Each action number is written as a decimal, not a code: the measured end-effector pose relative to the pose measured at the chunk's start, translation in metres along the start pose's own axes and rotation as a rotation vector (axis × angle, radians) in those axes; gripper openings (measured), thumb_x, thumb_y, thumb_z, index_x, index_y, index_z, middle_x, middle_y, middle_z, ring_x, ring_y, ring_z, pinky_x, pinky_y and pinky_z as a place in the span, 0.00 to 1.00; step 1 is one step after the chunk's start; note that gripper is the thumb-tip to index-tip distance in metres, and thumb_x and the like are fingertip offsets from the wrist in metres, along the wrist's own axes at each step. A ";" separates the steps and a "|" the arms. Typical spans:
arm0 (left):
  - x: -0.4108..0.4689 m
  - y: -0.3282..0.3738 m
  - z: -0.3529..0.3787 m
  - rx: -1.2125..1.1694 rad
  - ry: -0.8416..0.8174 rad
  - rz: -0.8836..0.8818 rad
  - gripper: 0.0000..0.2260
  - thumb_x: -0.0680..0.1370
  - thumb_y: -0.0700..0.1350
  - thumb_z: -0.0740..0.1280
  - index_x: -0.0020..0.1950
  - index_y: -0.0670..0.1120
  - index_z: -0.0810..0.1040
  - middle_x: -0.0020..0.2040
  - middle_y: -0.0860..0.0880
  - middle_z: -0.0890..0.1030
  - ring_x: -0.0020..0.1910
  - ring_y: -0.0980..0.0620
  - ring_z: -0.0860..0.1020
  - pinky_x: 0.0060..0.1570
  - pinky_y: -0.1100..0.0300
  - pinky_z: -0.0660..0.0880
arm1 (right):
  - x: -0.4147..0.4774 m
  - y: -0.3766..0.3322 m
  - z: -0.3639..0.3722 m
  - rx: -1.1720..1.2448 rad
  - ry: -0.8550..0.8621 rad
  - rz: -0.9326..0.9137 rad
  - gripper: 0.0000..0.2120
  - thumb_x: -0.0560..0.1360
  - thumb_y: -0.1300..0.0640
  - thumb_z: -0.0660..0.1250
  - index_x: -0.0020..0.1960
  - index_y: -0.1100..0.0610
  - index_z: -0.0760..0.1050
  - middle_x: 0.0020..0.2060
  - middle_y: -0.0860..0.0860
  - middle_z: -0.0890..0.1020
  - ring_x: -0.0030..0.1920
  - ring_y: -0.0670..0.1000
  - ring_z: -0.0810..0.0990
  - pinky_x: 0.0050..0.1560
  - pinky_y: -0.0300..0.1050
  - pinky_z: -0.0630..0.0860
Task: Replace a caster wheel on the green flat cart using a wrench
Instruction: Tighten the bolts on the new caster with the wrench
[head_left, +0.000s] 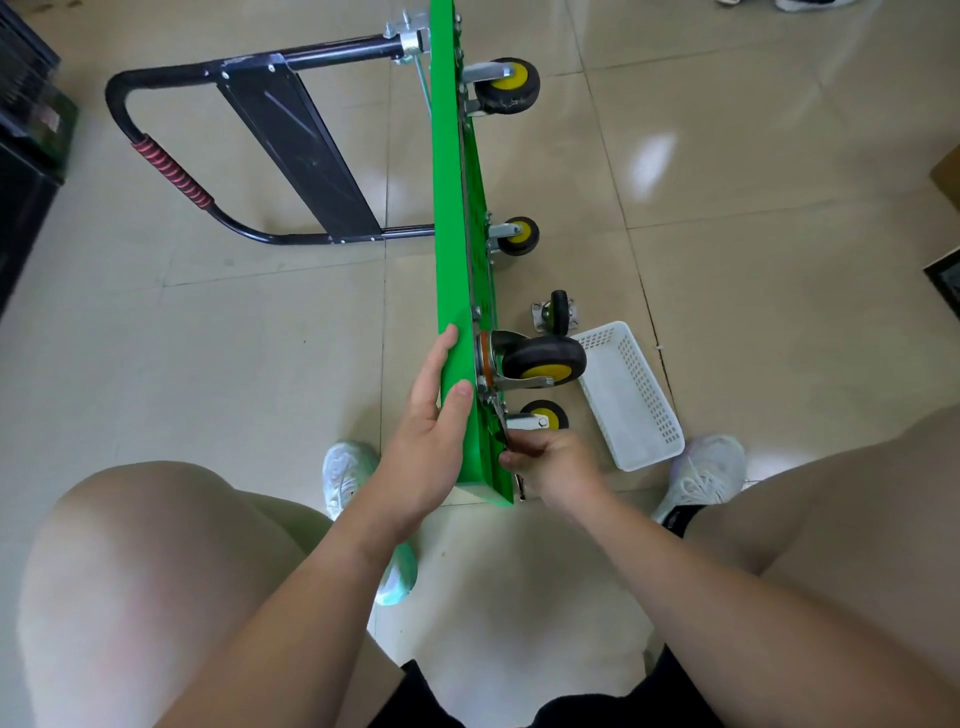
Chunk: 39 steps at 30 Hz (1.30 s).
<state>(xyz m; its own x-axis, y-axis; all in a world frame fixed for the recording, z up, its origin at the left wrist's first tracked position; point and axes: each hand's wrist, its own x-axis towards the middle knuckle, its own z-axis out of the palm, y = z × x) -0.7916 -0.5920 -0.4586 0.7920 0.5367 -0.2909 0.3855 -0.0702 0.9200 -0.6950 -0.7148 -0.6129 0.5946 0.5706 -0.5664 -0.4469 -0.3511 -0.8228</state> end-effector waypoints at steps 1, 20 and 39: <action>0.000 0.000 0.000 0.001 -0.002 0.001 0.23 0.88 0.49 0.56 0.81 0.67 0.58 0.81 0.59 0.64 0.78 0.58 0.66 0.80 0.49 0.62 | -0.001 0.001 0.000 -0.009 -0.001 0.004 0.19 0.72 0.65 0.76 0.62 0.59 0.82 0.54 0.51 0.86 0.57 0.52 0.84 0.69 0.54 0.74; 0.001 -0.003 0.001 -0.046 -0.001 0.026 0.22 0.81 0.60 0.57 0.73 0.79 0.61 0.79 0.63 0.66 0.78 0.60 0.66 0.79 0.48 0.63 | 0.001 -0.005 -0.004 -0.161 -0.014 -0.071 0.16 0.74 0.60 0.74 0.61 0.53 0.83 0.55 0.46 0.86 0.59 0.50 0.82 0.71 0.52 0.71; -0.003 0.000 0.003 -0.075 0.004 0.021 0.21 0.87 0.52 0.55 0.77 0.73 0.61 0.78 0.62 0.68 0.76 0.60 0.67 0.79 0.50 0.63 | -0.093 -0.070 0.011 0.301 -0.147 0.032 0.06 0.77 0.64 0.70 0.53 0.61 0.84 0.38 0.52 0.86 0.33 0.46 0.82 0.35 0.40 0.77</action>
<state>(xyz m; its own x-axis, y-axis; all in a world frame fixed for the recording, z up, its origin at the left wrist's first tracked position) -0.7924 -0.5961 -0.4581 0.7975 0.5392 -0.2708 0.3326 -0.0185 0.9429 -0.7263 -0.7355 -0.5023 0.4846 0.6714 -0.5607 -0.6539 -0.1478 -0.7420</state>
